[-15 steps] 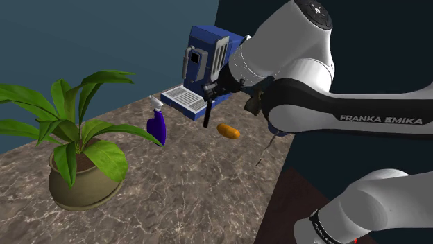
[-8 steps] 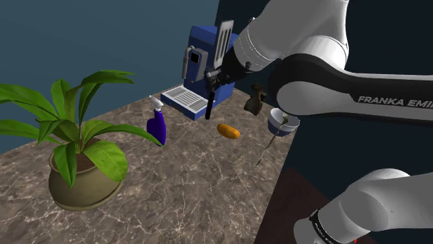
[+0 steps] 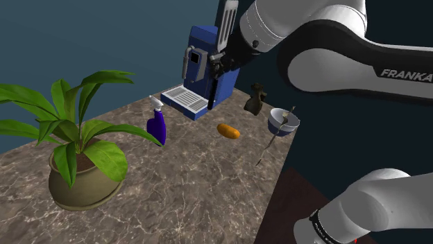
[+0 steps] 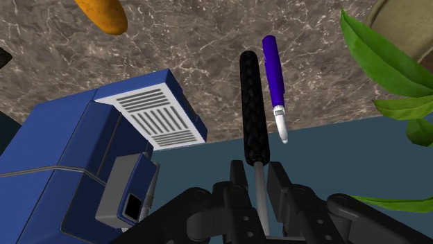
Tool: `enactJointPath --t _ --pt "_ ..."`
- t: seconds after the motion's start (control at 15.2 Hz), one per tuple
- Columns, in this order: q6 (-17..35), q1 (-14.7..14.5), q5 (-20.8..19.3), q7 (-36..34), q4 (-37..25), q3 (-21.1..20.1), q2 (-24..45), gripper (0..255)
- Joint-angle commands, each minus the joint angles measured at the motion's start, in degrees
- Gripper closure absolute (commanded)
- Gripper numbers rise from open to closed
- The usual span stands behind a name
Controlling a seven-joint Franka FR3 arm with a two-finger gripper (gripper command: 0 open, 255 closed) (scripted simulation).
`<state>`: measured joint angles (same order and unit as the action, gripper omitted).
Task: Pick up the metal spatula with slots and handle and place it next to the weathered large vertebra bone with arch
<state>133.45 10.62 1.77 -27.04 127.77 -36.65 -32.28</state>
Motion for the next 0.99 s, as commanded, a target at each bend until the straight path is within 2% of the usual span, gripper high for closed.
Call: enactJointPath --t 0.0,0.4,0.92 --pt "-1.6 0.1 0.0 0.3 -1.6 0.3 0.1 255" --pt "-5.2 0.3 -0.2 1.0 -5.7 1.0 0.5 255" --pt "-1.2 1.5 0.3 11.8 -4.2 10.3 3.4 255"
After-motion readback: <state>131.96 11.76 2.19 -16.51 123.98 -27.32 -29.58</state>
